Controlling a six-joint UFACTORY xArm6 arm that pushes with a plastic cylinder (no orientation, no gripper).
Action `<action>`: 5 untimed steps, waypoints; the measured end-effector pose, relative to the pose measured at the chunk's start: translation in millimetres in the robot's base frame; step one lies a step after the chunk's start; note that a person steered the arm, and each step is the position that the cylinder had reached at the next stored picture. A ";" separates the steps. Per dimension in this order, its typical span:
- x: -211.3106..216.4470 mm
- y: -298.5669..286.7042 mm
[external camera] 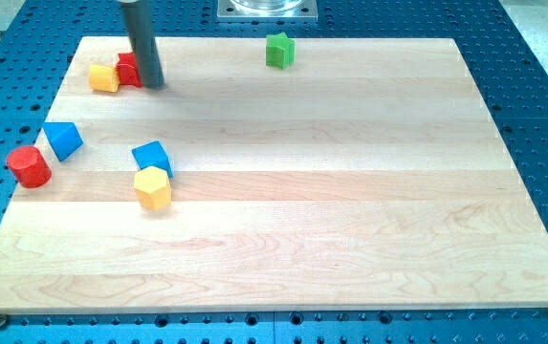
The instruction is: Slightly move the heart towards the top left
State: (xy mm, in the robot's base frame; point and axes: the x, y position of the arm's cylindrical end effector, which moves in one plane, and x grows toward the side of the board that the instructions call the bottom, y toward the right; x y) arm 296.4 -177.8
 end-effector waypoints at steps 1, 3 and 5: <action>38.9 5.5; 44.5 -53.1; -17.4 -56.9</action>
